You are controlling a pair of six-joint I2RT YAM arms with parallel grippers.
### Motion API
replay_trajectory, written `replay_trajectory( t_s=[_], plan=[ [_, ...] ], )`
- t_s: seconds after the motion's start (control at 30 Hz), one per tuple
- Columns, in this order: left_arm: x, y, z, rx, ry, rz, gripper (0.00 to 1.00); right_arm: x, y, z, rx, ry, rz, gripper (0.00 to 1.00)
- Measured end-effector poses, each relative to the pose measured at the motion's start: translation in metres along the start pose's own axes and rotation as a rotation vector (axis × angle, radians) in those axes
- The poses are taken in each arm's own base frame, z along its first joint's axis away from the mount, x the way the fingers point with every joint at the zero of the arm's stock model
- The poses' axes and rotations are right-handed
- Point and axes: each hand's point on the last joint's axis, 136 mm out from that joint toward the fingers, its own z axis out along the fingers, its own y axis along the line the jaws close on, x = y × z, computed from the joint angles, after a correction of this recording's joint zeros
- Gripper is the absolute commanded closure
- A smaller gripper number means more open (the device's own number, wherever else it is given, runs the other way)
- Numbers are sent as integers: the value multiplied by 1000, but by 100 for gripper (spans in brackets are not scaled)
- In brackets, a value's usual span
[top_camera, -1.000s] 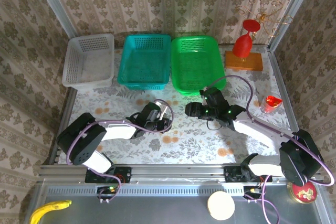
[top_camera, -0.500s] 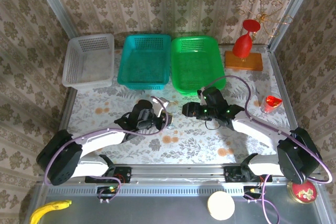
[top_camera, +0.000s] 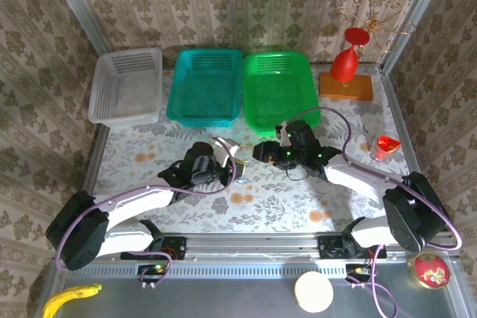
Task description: Untangle the cables
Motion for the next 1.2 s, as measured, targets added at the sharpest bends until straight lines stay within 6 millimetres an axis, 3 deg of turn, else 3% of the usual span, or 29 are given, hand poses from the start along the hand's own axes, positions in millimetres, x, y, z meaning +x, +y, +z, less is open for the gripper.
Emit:
replay_trajectory(
  t_s=[0.23, 0.47, 0.63, 0.87, 1.0, 1.2],
  plan=[
    [6, -4, 4, 17, 22, 8, 84, -3, 6, 17, -42, 33, 29, 44],
    [12, -5, 10, 26, 41, 7, 84, -9, 16, 22, -93, 42, 41, 100],
    [14, -4, 12, 30, 23, 6, 82, -18, 17, 17, -102, 22, 56, 100],
    [39, 6, 22, 15, 62, -27, 54, -27, 41, -2, -157, -23, 21, 100],
    [48, 10, 26, 7, 75, -39, 48, -31, 55, -14, -191, -48, -2, 100],
    [42, 10, 26, 7, 48, -33, 42, -30, 66, -21, -208, -54, -21, 100]
  ],
)
